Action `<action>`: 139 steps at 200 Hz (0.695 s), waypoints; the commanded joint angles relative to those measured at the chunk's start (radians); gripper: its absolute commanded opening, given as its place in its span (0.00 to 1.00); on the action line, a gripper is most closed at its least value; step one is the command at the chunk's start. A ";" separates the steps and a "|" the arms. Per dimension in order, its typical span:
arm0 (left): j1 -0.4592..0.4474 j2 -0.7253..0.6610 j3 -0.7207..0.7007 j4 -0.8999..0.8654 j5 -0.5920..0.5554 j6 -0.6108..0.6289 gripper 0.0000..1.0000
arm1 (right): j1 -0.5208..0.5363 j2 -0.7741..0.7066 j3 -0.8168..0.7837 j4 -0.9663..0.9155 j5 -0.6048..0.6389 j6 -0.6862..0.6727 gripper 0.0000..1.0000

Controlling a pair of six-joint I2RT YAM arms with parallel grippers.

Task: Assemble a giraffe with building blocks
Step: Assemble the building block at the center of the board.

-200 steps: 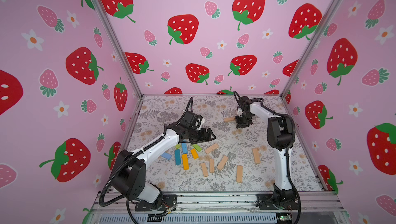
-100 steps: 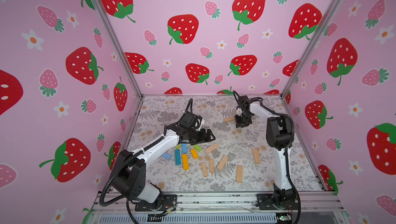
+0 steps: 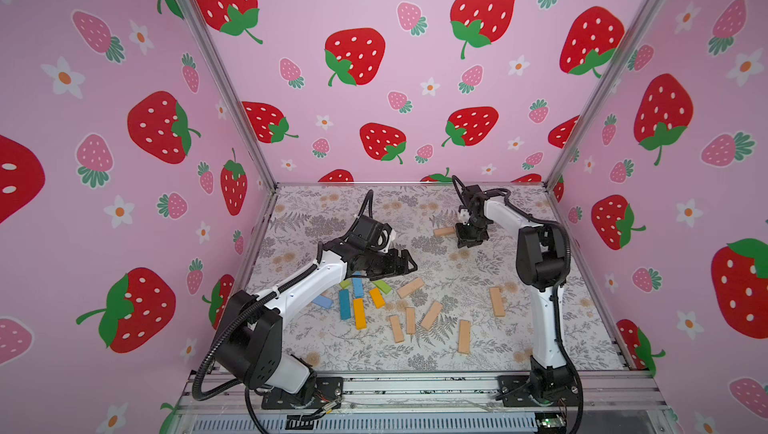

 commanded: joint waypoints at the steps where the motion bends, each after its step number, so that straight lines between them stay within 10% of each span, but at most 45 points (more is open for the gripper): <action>1: 0.005 -0.026 -0.008 -0.003 0.011 0.011 0.93 | 0.008 0.040 0.016 -0.027 -0.015 -0.007 0.29; 139: 0.010 -0.035 -0.006 -0.016 0.012 0.017 0.93 | 0.009 0.034 0.022 -0.050 -0.009 -0.027 0.28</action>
